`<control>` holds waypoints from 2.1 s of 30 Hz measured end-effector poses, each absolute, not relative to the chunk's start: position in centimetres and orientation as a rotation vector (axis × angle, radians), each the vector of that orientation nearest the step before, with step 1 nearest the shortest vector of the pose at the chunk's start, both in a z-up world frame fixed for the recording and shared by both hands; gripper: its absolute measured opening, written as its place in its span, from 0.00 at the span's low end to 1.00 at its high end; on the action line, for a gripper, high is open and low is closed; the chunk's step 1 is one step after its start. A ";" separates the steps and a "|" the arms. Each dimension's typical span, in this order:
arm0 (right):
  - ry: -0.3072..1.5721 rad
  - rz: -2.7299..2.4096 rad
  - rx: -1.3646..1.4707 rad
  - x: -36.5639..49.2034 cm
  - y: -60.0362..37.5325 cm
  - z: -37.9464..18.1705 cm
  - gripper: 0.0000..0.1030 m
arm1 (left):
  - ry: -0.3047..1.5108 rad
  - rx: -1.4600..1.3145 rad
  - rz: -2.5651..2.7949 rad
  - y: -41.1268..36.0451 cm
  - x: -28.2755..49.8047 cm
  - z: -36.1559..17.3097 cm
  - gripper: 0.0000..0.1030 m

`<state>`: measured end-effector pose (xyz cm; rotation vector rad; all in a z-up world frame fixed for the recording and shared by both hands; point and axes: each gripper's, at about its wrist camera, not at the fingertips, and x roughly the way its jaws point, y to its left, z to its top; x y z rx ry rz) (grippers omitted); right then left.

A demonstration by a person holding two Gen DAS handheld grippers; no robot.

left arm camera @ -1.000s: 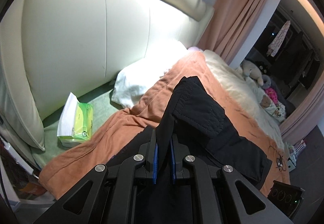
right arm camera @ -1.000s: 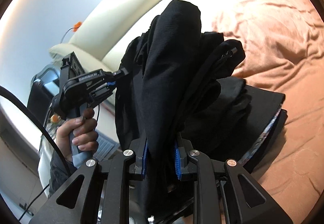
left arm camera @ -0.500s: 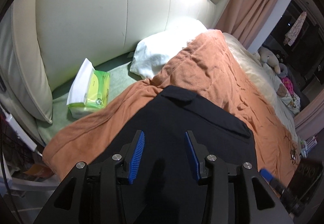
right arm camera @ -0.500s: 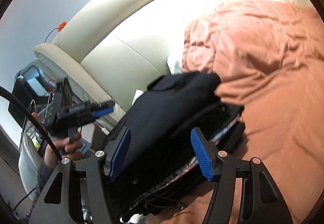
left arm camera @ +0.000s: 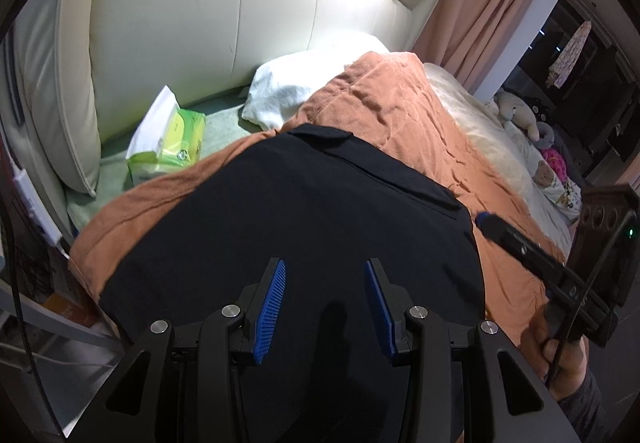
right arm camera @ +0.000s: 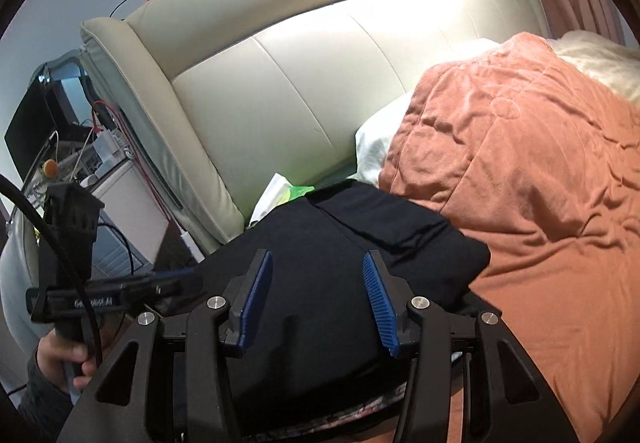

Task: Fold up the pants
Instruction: 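Lower the folded pants onto the duvet beside the headboard with both tools, then open both tools and release the folded pants, pulling back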

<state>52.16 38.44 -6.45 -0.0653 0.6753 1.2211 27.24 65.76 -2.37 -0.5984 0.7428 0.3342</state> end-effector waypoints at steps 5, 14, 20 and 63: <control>0.693 1.215 -0.114 53.3 40.5 -7.6 0.44 | 0.749 -0.597 0.325 65.0 27.8 -3.6 0.42; 0.746 1.194 -0.240 52.5 40.1 -11.5 0.38 | 0.827 -0.617 0.310 63.7 28.4 -7.0 0.42; 0.759 1.170 -0.265 51.9 39.2 -11.6 0.38 | 0.835 -0.607 0.329 62.5 27.8 -7.3 0.42; 0.628 0.909 -0.211 35.5 10.4 4.8 1.00 | 0.683 -0.329 0.345 43.6 14.3 10.5 0.99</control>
